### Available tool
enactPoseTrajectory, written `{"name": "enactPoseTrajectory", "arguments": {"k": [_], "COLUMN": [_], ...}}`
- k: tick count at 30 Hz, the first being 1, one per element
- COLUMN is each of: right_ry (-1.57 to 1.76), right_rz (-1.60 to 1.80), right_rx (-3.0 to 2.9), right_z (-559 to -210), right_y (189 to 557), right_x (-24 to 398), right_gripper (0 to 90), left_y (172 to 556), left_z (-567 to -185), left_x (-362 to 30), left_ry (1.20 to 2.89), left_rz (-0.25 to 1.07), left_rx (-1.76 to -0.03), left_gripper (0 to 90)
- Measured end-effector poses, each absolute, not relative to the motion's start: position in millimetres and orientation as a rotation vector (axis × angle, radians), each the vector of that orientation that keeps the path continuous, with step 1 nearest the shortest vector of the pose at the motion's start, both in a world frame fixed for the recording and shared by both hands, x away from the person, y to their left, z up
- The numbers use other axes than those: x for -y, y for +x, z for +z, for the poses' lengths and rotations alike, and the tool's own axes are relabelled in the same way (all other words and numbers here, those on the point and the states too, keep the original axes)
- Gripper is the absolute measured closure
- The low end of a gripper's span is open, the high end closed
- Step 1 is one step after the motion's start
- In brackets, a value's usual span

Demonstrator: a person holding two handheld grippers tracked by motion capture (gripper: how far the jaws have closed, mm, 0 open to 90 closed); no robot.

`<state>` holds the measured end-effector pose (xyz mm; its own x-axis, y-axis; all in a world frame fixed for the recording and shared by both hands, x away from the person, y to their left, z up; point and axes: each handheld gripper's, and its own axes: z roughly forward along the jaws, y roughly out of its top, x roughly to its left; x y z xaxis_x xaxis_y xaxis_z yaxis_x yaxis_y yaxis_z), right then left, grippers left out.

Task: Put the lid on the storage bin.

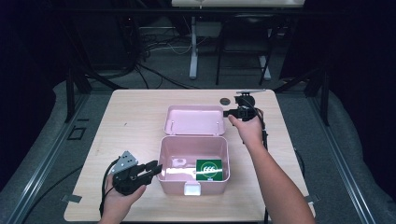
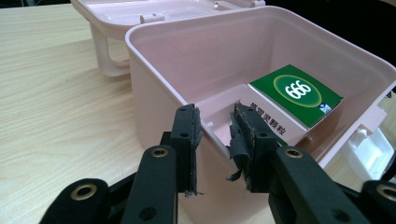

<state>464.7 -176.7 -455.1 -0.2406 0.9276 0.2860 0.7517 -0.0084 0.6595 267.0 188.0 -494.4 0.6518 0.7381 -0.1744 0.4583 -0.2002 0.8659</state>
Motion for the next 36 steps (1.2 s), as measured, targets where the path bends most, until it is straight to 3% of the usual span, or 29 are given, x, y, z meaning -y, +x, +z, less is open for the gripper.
{"name": "enactPoseTrajectory", "arguments": {"k": [24,36], "right_ry": [1.914,1.902], "right_rz": [0.882,0.893], "right_rx": [-2.097,-2.050], "right_z": [-475.7,-466.8], "right_y": [495.2,491.4], "right_x": [155.5,152.7], "right_gripper": [81.3,84.4], "left_y": [267.0,265.9], "left_z": [-495.0,-495.6], "left_x": [-187.5,-187.1], "left_ry": [1.846,1.841], "left_rz": [0.354,0.359], "left_rx": [-0.943,-0.943], "left_gripper": [70.7,70.8]}}
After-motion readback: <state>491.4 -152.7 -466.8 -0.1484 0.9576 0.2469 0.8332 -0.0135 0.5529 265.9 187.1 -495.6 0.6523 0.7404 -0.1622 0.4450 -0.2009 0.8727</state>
